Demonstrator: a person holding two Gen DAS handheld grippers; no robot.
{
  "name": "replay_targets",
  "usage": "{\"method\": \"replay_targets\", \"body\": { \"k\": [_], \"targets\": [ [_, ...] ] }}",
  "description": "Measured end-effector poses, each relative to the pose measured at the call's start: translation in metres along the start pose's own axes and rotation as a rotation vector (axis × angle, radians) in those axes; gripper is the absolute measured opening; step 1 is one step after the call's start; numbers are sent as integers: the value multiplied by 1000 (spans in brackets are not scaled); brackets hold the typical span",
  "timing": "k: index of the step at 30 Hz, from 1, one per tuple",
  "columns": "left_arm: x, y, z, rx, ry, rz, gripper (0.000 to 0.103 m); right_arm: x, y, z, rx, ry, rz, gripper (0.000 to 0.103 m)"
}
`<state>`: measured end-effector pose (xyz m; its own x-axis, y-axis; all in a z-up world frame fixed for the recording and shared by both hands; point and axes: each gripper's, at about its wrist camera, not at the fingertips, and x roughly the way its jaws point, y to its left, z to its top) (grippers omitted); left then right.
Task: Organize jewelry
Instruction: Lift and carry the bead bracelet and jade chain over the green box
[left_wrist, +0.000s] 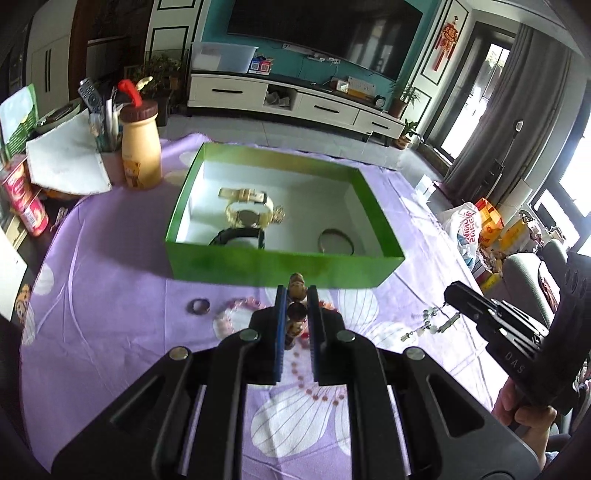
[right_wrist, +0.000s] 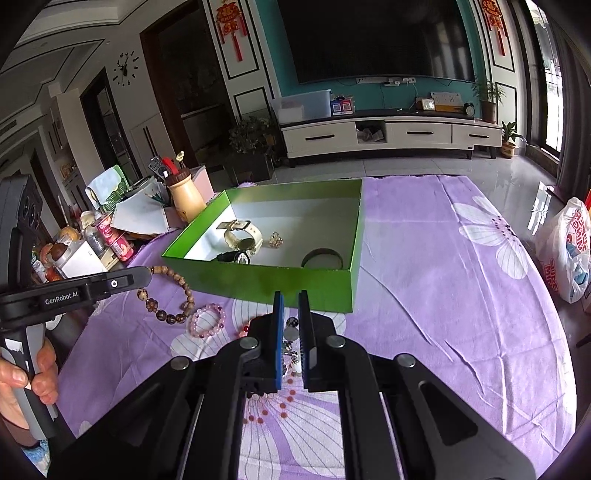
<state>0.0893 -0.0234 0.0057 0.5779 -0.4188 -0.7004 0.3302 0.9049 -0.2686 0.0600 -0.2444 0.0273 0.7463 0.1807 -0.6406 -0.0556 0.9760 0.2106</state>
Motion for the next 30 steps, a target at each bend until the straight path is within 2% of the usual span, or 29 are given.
{"method": "replay_targets", "body": {
  "k": [17,30],
  "targets": [
    [15,-17,51,25,-26,-6,10,14,3,42,-41,-42,9,7],
    [53,-17,90,8,11,0,11,48,-5,80,-8,-41,36,7]
  ]
}}
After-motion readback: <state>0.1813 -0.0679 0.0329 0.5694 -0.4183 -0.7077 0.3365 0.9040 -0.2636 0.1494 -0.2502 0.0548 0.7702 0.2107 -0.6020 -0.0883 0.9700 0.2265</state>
